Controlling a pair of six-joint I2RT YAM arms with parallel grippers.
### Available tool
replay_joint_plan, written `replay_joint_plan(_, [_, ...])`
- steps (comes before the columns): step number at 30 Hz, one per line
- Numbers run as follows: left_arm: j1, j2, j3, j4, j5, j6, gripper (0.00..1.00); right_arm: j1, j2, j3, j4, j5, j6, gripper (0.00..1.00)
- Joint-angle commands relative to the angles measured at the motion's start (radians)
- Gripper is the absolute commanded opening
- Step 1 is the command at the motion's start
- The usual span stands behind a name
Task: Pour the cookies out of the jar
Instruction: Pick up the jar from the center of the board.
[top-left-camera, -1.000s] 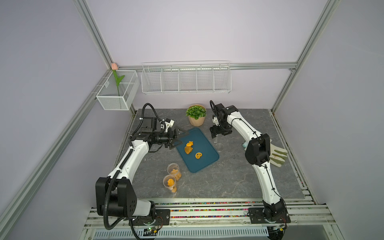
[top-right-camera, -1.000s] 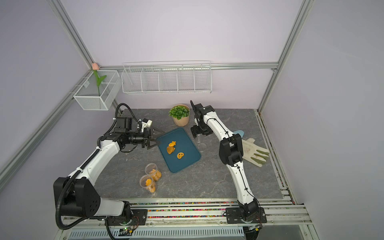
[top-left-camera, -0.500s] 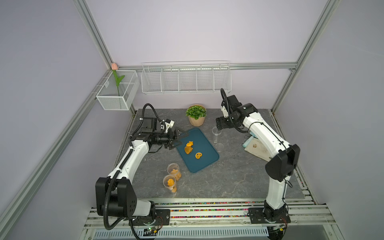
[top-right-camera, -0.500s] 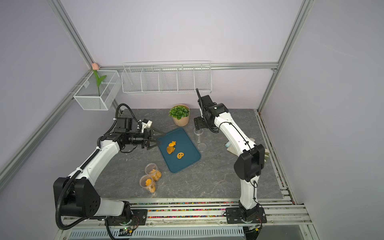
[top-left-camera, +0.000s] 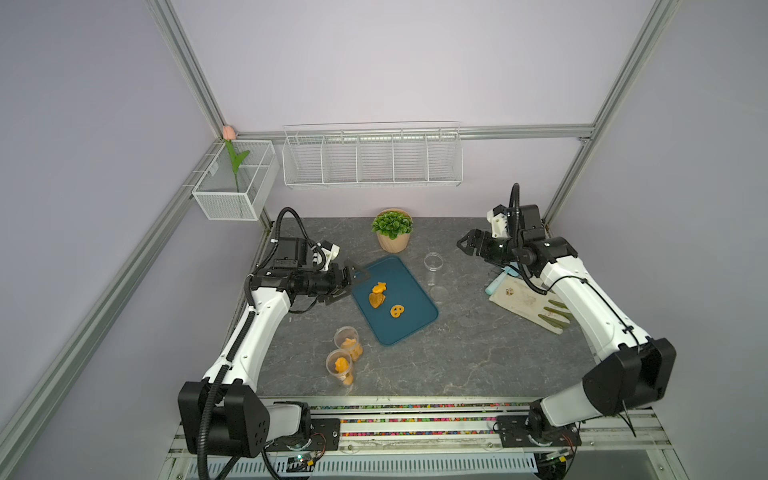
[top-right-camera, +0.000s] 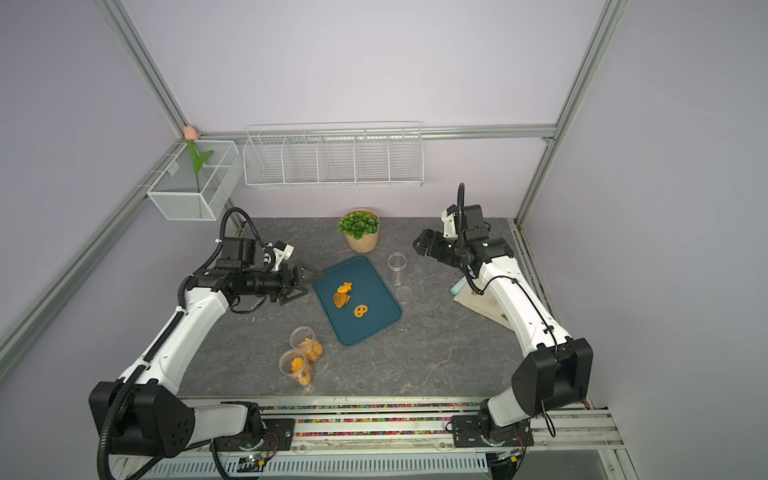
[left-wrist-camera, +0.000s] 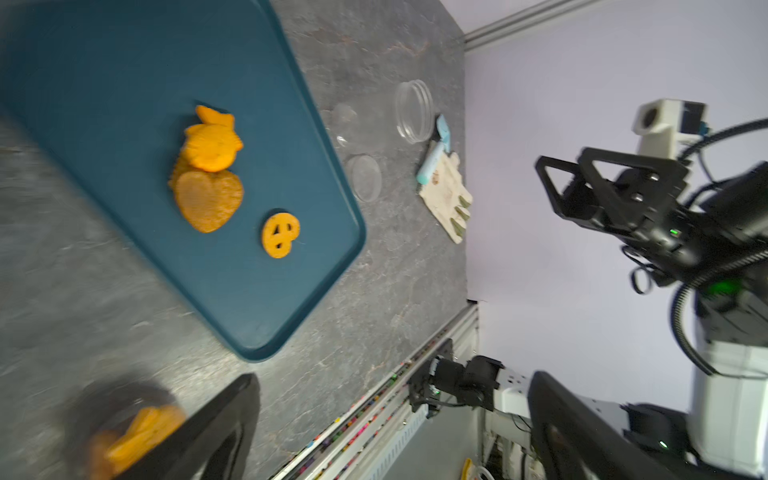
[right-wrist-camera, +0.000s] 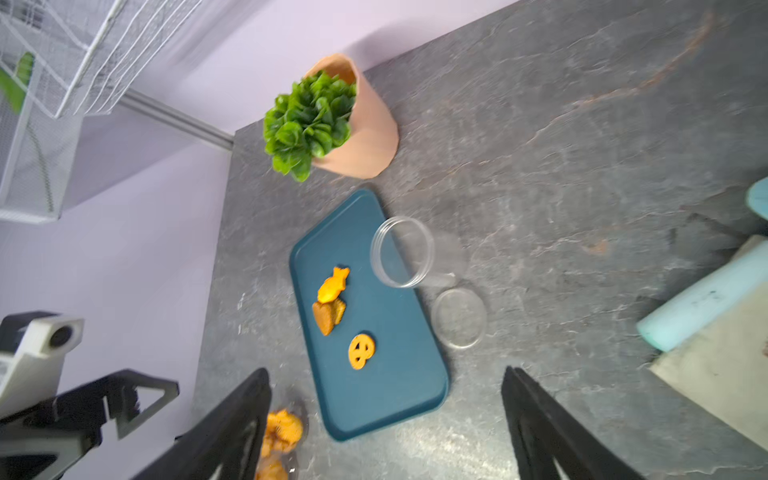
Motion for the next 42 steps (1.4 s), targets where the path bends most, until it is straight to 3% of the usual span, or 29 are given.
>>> replay_joint_plan(1, [-0.003, -0.050, 0.048, -0.204, -0.288, 0.098, 1.00, 0.039, -0.061, -0.014, -0.122, -0.019, -0.020, 0.89])
replay_joint_plan(8, [-0.165, -0.185, -0.012, -0.273, -0.553, 0.010, 1.00, 0.183, -0.037, -0.005, -0.221, 0.071, -0.047, 0.89])
replay_joint_plan(15, [-0.328, -0.187, -0.015, -0.380, -0.691, -0.078, 1.00, 0.245, 0.028, 0.033, -0.214, 0.065, -0.040, 0.89])
replay_joint_plan(21, [-0.453, -0.161, -0.072, -0.390, -0.719, -0.152, 1.00, 0.275, 0.068, 0.057, -0.219, 0.063, -0.051, 0.89])
replay_joint_plan(29, [-0.477, -0.116, -0.132, -0.386, -0.781, -0.157, 0.98, 0.276, 0.059, 0.010, -0.193, 0.044, -0.055, 0.89])
replay_joint_plan(42, [-0.477, -0.043, -0.213, -0.259, -0.749, -0.142, 0.94, 0.274, 0.037, -0.012, -0.199, 0.054, -0.060, 0.89])
